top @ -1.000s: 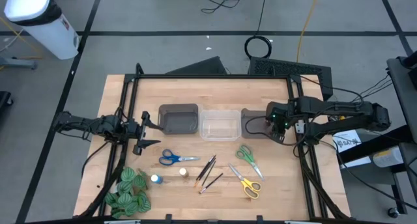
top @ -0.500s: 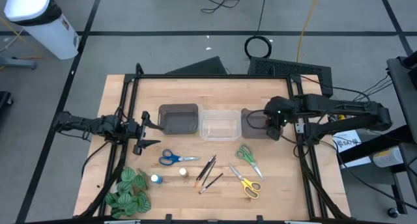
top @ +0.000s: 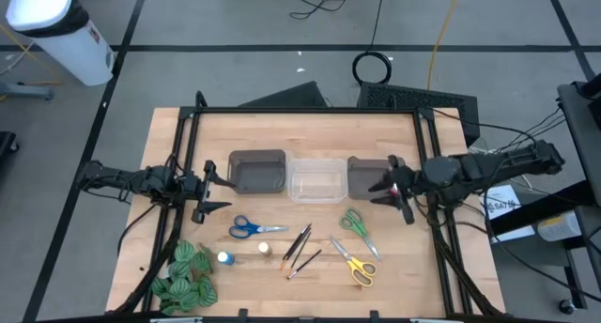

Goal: Pick & Place Paint Supplies
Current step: Put the blue paint bottle into the right black bin

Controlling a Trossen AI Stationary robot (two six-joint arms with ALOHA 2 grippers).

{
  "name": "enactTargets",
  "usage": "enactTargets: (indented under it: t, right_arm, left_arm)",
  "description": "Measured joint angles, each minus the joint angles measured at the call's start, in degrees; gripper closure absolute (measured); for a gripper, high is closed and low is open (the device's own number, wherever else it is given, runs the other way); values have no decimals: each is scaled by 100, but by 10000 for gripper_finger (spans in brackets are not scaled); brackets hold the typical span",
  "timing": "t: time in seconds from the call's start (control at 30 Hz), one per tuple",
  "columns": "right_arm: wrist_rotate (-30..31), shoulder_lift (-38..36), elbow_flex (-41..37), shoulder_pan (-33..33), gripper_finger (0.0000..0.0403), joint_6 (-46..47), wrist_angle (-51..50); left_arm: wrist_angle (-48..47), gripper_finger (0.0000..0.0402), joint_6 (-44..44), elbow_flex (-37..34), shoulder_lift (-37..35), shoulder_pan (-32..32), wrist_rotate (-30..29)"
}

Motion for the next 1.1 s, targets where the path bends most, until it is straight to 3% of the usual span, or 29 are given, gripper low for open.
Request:
enactTargets:
  t: [0.17, 0.33, 0.63, 0.8, 0.97, 1.1]
  right_arm:
    - [-6, -583, -951, 240, 283, -527, 1316]
    - [256, -1359, -1613, 175, 287, -602, 2028]
    - [1356, -2812, -1923, -242, 280, -1390, 1984]
    - [1339, -3417, -2322, -338, 284, -1463, 1994]
    - [1296, -3565, -2660, -338, 286, -1722, 2029]
    - [852, -3551, -2905, -338, 286, -1570, 2024]
  left_arm:
    - [0, 133, 0, 0, -2, 0, 2]
    - [0, 133, 0, -1, -1, 0, 1]
    - [0, 133, 0, 0, -2, -1, 2]
    - [0, 133, 0, 0, -2, 0, 2]
    - [0, 133, 0, 0, -1, 0, 1]
    - [0, 133, 0, -2, 0, -2, 0]
